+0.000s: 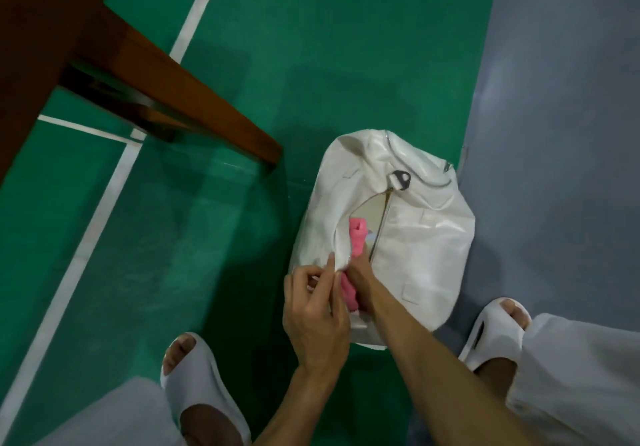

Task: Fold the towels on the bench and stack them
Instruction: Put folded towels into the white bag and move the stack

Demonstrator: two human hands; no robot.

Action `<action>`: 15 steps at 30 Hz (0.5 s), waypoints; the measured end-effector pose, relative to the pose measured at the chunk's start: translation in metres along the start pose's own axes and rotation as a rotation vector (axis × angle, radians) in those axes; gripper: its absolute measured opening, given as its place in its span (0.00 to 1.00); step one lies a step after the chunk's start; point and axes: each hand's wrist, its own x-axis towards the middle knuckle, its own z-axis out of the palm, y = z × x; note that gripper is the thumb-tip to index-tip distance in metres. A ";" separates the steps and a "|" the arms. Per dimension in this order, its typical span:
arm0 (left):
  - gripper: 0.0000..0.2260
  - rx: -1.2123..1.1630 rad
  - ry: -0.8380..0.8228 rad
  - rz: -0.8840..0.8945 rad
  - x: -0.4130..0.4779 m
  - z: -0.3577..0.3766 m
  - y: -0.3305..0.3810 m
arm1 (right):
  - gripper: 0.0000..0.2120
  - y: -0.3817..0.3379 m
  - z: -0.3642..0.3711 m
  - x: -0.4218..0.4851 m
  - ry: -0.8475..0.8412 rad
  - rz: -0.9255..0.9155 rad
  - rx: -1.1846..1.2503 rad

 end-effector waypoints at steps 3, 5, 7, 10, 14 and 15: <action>0.13 0.047 -0.075 0.099 -0.006 -0.003 -0.004 | 0.06 0.001 0.005 -0.021 -0.070 0.082 0.036; 0.13 0.074 -0.132 0.083 -0.011 0.000 -0.010 | 0.04 0.014 -0.001 -0.016 -0.077 0.167 0.106; 0.15 0.092 -0.183 0.023 -0.014 -0.001 -0.016 | 0.21 0.019 0.003 -0.013 -0.050 0.231 0.216; 0.17 0.086 -0.181 0.042 0.005 -0.005 -0.022 | 0.20 0.019 0.020 -0.013 0.054 0.295 0.213; 0.31 0.253 -0.396 0.134 0.045 0.002 -0.033 | 0.38 0.016 0.027 -0.007 -0.027 0.215 0.299; 0.34 0.334 -0.495 0.198 0.046 0.007 -0.039 | 0.36 0.017 0.025 -0.006 -0.045 0.217 0.343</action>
